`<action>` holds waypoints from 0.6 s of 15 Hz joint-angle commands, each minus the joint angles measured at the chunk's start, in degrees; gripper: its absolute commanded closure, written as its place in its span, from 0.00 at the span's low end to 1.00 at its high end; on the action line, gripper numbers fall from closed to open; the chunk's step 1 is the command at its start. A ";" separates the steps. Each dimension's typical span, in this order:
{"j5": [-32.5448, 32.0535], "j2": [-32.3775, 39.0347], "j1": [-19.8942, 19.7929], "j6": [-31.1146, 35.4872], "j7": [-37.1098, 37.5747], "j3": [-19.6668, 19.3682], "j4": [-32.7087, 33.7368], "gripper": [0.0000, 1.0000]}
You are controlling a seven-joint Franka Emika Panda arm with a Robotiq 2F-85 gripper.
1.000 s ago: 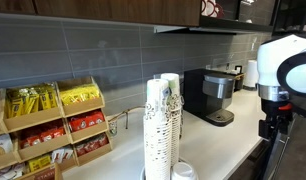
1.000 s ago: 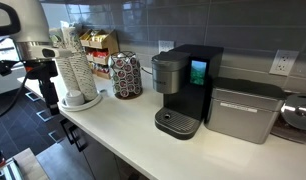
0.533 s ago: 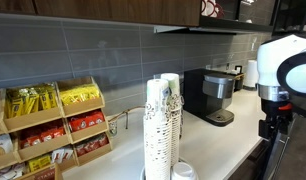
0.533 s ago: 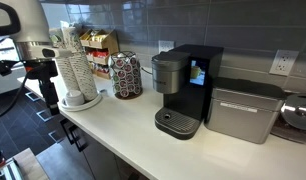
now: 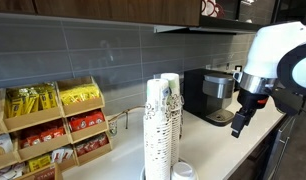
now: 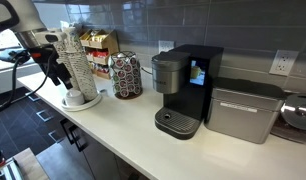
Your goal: Put the cup on the table
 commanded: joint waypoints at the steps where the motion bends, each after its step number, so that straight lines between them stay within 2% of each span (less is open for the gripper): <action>1: 2.53 1.73 4.42 6.13 -4.67 0.18 3.19 0.00; 9: 6.16 3.21 12.44 18.62 -15.74 -1.73 7.34 0.00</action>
